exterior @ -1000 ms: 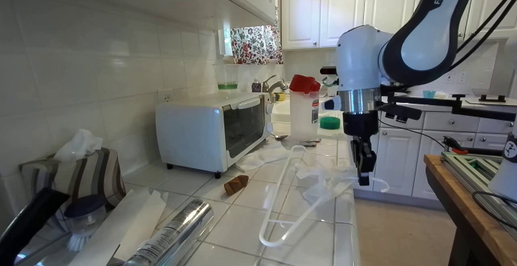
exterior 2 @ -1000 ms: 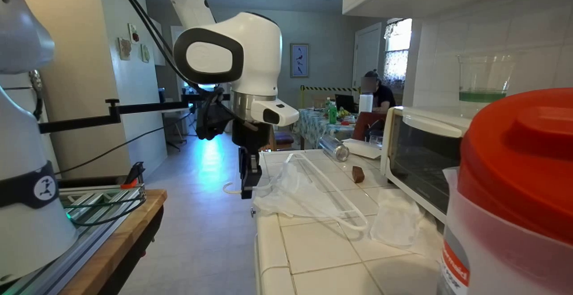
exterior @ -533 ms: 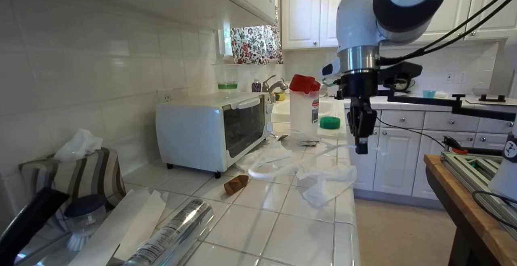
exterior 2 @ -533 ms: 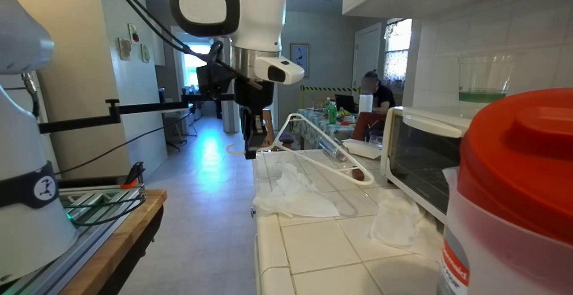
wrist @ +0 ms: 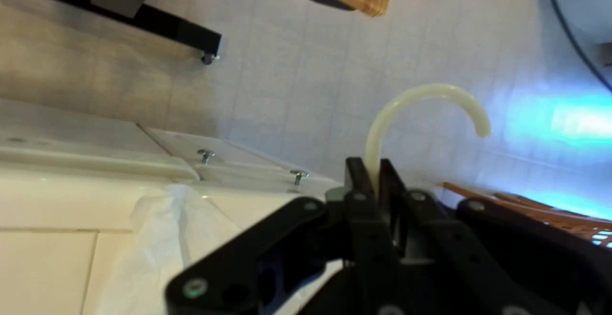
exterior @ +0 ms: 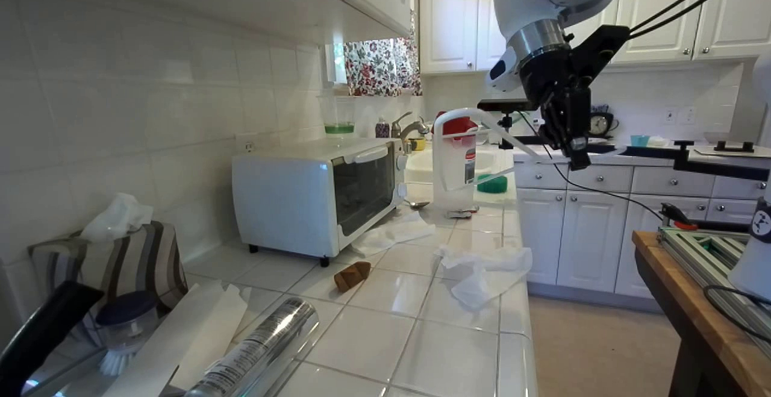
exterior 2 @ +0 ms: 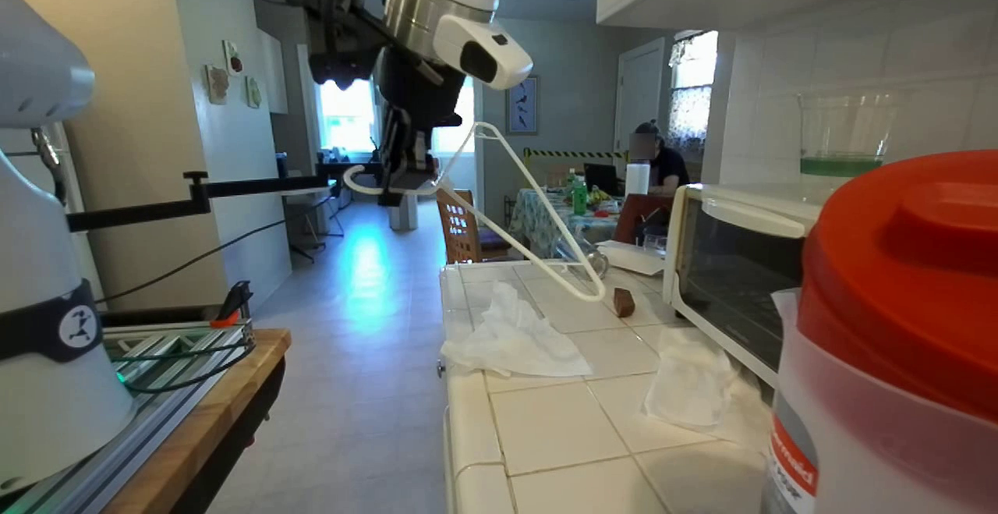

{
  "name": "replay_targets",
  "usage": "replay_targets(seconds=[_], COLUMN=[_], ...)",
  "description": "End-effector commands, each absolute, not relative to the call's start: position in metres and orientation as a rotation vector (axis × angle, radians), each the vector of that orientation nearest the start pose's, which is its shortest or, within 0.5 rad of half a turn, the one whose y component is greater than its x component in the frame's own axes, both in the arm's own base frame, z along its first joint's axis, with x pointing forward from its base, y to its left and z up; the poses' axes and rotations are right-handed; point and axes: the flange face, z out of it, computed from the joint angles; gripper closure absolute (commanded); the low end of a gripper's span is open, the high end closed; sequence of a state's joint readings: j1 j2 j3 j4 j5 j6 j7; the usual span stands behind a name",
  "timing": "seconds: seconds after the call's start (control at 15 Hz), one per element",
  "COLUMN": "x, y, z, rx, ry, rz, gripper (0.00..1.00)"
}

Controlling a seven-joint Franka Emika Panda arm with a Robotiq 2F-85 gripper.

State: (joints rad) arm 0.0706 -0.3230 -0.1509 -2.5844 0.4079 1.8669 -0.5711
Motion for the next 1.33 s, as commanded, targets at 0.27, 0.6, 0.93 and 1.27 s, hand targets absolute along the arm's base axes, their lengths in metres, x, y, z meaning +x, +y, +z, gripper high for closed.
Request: replay_targets(seconds=[0.27, 0.6, 0.93, 1.27], x=[0.37, 0.367, 0.368, 0.38], y=[-0.007, -0.004, -0.033, -0.059], z=[0.358, 0.36, 0.387, 0.396], rx=[-2.516, -2.406, -2.22, -2.167], ry=[-0.408, -0.408, -0.367, -0.339], rz=[0.423, 0.528, 0.765, 1.01], gripper=[0.91, 0.98, 0.98, 0.98])
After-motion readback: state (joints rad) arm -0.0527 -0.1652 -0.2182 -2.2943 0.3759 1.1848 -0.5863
